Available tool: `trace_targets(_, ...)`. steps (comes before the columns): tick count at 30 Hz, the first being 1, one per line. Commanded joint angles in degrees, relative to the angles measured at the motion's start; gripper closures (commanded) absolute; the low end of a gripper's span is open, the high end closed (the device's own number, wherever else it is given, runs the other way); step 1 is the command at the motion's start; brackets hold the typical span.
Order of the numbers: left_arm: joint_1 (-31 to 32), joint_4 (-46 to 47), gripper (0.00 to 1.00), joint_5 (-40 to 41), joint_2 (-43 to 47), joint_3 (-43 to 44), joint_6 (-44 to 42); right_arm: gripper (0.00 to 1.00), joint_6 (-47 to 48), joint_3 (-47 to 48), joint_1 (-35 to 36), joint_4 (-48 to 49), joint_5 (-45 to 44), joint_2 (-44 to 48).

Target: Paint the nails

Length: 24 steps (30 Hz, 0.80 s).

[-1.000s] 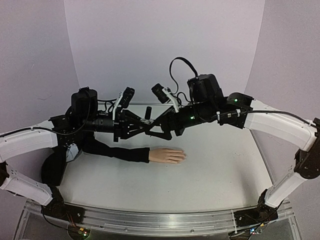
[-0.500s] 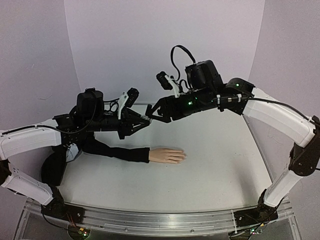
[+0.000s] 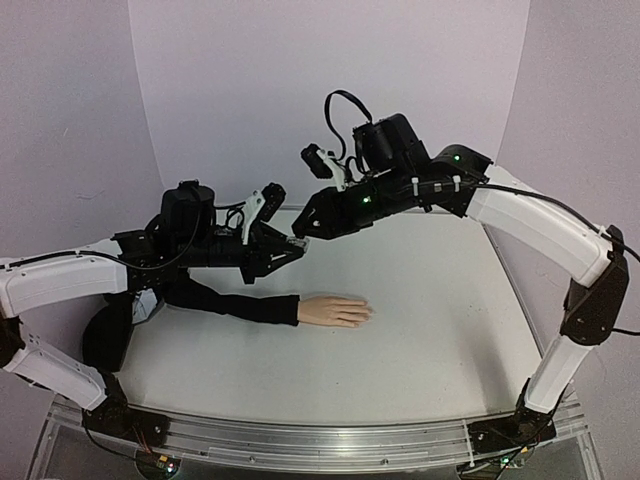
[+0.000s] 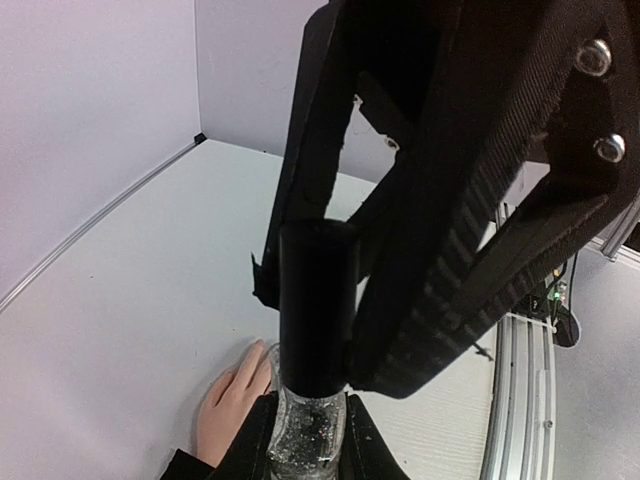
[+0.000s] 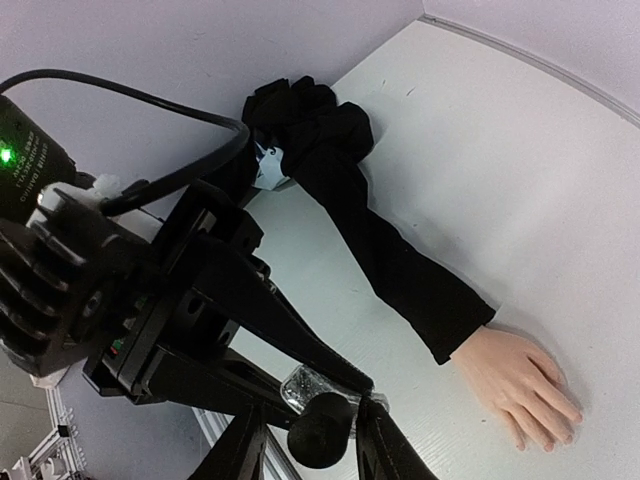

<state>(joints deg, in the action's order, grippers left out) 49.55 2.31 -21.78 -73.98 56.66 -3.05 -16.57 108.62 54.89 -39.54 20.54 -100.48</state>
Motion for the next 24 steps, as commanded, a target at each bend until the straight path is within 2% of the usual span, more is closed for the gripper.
trace_targets(1, 0.4, -0.4, 1.00, 0.5, -0.3, 2.8, -0.7, 0.72, 0.5, 2.8, -0.1, -0.8, 1.4, -1.4)
trace_targets(7, 0.5, -0.5, 1.00, 0.2, -0.2, 3.0, -0.6, 0.81, 1.1, 3.4, -0.1, -1.2, 2.0, -2.4)
trace_targets(11, 0.5, -0.9, 1.00, -1.2, 0.0, 3.2, -0.3, 0.80, 1.7, 3.4, -0.2, -1.2, 1.8, -2.5)
trace_targets(14, 0.5, -1.0, 1.00, -2.6, 0.3, 3.2, -0.3, 0.84, 2.6, 3.2, -0.1, -1.2, 2.7, -2.3)
trace_targets(15, 0.6, -1.2, 1.00, -3.2, 0.4, 3.2, -0.3, 0.84, 3.1, 3.0, -0.1, -1.2, 3.4, -2.2)
trace_targets(18, 0.5, -1.7, 1.00, -3.9, 0.5, 3.4, -0.4, 0.74, 3.9, 2.5, -0.2, -1.3, 4.1, -2.0)
trace_targets(24, 0.5, -1.9, 1.00, -3.9, 0.3, 3.5, -0.4, 0.71, 3.8, 2.8, -0.1, -1.2, 4.3, -2.5)
